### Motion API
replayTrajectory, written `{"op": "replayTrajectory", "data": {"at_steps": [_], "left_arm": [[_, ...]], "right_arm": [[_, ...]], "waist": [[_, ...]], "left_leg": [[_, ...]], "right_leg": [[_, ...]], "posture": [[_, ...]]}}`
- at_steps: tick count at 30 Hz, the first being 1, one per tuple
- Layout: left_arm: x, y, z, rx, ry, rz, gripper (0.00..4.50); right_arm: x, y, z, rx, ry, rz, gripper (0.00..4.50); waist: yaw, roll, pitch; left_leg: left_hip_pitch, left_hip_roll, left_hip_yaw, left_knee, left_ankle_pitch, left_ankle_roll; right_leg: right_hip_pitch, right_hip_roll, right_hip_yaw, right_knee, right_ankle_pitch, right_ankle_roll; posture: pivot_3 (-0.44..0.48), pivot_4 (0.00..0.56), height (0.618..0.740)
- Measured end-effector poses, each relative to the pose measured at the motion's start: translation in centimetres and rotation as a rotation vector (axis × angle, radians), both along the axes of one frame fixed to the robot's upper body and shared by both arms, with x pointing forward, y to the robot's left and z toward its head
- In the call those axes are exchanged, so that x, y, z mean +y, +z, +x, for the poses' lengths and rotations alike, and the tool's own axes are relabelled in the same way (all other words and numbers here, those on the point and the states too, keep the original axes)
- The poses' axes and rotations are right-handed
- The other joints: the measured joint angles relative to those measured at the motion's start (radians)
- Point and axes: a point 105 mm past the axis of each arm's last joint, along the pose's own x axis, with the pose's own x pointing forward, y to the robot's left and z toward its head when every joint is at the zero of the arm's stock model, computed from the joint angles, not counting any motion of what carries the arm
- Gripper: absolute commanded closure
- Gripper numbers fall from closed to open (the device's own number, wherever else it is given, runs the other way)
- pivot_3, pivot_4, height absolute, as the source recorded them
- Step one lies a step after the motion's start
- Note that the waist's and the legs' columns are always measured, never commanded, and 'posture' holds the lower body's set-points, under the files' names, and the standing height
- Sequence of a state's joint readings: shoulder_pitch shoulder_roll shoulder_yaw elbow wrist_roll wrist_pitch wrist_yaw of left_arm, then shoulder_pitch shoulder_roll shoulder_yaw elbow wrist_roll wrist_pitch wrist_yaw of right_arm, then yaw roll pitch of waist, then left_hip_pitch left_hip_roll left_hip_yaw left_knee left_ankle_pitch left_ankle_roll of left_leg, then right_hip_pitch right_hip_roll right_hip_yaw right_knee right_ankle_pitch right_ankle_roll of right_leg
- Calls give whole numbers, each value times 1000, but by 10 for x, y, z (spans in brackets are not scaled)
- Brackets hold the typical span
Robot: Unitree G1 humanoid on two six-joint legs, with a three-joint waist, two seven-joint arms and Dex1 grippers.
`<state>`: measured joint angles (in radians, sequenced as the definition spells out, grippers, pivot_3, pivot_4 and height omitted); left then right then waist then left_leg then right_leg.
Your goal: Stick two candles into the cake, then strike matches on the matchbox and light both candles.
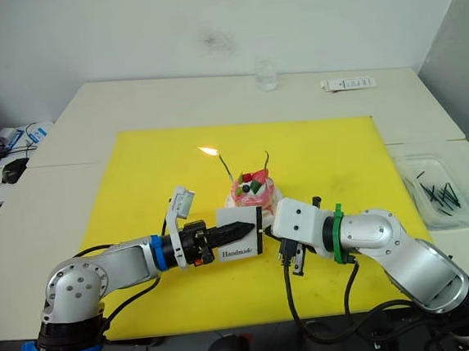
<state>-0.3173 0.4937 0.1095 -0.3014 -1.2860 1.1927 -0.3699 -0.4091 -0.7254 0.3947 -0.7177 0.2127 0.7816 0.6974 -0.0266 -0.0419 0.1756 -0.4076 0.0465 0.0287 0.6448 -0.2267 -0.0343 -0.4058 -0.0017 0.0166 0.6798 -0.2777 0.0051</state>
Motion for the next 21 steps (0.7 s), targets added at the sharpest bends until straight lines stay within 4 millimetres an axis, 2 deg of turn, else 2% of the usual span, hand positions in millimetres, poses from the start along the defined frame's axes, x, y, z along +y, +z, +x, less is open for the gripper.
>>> {"op": "replayTrajectory", "data": {"at_steps": [5,6,8,9,10,11,13,17,21], "left_arm": [[-4,10,5,0,10,-54,4500],[-6,24,9,-45,1,-73,4500],[-7,80,17,-240,-14,-146,4500],[1,108,19,-342,-4,-159,4500],[10,124,20,-408,23,-154,4500],[17,131,20,-440,45,-148,4500],[26,128,20,-435,64,-121,4500],[32,96,12,-333,44,-48,4500],[38,73,-4,-275,7,8,4500]], "right_arm": [[1,1,3,-40,30,-25,4476],[-1,-1,1,-32,47,-46,4476],[-2,-10,-9,34,107,-82,4476],[-4,-12,-13,57,132,-91,4476],[-8,-12,-15,67,138,-106,4476],[-13,-12,-14,70,132,-121,4476],[-20,-8,-10,61,108,-126,4476],[-22,3,-6,48,77,-80,4476],[-25,14,3,34,16,-23,4476]], "waist": [[0,0,0],[2,-1,1],[11,-5,3],[12,-5,3],[9,-2,2],[4,0,0],[-4,1,0],[-2,0,0],[-2,0,1]], "left_leg": [[0,0,0,0,0,0],[-1,0,-1,1,0,0],[-2,0,-3,2,0,0],[-2,-1,-2,2,0,0],[-1,-1,-1,1,0,0],[0,-2,2,0,0,0],[1,-1,3,0,0,0],[-1,1,0,0,0,0],[0,1,0,-1,0,0]], "right_leg": [[0,0,0,0,0,0],[0,0,-1,0,0,0],[0,1,-4,0,0,0],[0,2,-2,0,0,0],[0,2,-1,0,0,0],[1,2,1,-1,0,1],[1,0,2,-1,-1,2],[0,0,0,0,-1,2],[-1,-1,0,0,-1,2]], "posture": [[0,150,740],[0,150,740],[0,150,740],[0,150,740],[0,150,740],[0,150,740],[0,150,740],[0,150,740],[0,150,740]]}}
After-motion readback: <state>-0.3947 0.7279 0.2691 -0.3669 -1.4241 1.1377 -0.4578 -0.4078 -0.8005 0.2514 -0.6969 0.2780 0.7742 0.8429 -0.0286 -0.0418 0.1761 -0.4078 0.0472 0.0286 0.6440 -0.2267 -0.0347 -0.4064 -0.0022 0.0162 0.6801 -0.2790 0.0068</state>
